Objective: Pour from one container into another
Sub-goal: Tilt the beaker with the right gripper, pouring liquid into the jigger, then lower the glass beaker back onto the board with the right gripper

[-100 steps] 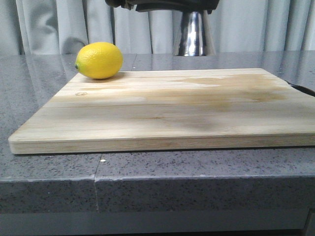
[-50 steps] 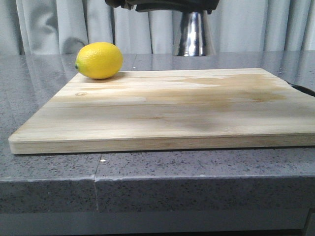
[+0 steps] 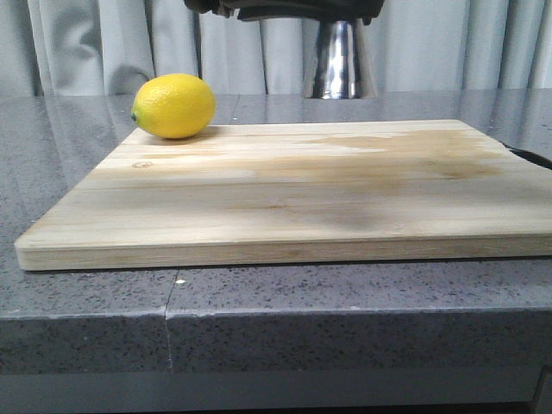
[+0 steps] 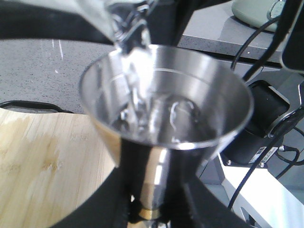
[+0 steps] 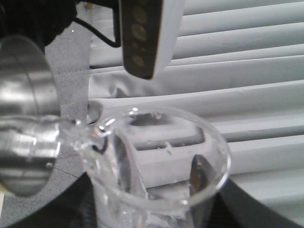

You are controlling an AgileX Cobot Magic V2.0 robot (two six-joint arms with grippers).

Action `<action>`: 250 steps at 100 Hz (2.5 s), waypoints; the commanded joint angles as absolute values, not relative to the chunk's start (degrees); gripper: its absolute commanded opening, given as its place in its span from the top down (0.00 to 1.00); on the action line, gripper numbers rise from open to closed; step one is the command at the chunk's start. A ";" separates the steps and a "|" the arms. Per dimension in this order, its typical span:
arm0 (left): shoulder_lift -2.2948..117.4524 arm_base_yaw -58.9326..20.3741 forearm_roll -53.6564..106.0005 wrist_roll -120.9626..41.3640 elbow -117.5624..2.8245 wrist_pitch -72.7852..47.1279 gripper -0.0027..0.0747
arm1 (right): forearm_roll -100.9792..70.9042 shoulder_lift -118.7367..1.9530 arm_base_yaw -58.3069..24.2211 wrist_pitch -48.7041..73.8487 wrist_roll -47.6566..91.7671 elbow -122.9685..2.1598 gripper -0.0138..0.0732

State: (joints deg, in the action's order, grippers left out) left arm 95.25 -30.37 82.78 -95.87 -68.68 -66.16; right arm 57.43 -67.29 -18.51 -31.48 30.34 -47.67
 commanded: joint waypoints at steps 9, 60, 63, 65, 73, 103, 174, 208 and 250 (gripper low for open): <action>92.77 -30.39 87.03 -95.57 -70.15 -68.30 0.99 | 55.52 -65.54 -18.49 -35.57 33.02 -49.80 0.67; 92.77 -30.39 87.03 -95.57 -70.15 -68.30 0.99 | 55.52 -65.54 -18.49 -36.27 37.82 -49.80 0.67; 92.77 -30.39 87.03 -95.57 -70.15 -68.30 0.99 | 55.52 -65.54 -18.49 -36.27 37.82 -49.80 0.67; 92.77 -30.39 87.03 -95.57 -70.15 -68.30 0.99 | 55.52 -65.54 -18.49 -36.29 37.82 -49.80 0.67; 92.77 -30.39 87.03 -95.57 -70.15 -68.30 0.99 | 54.89 -65.54 -18.49 -36.29 37.56 -49.80 0.67; 92.77 -30.39 87.03 -95.57 -70.15 -68.30 0.99 | 35.88 -65.54 -18.49 -35.56 19.96 -49.80 0.67; 92.77 -30.39 86.74 -95.57 -70.15 -66.85 0.99 | 4.21 -82.14 -13.87 -33.39 10.21 -49.46 0.67; 92.77 -30.39 85.85 -95.57 -70.15 -66.65 0.99 | 2.31 -93.70 -12.89 -45.63 5.72 -46.74 0.67; 92.77 -30.39 85.85 -95.57 -70.15 -66.65 0.99 | 2.31 -98.49 -12.89 -48.71 5.63 -46.29 0.67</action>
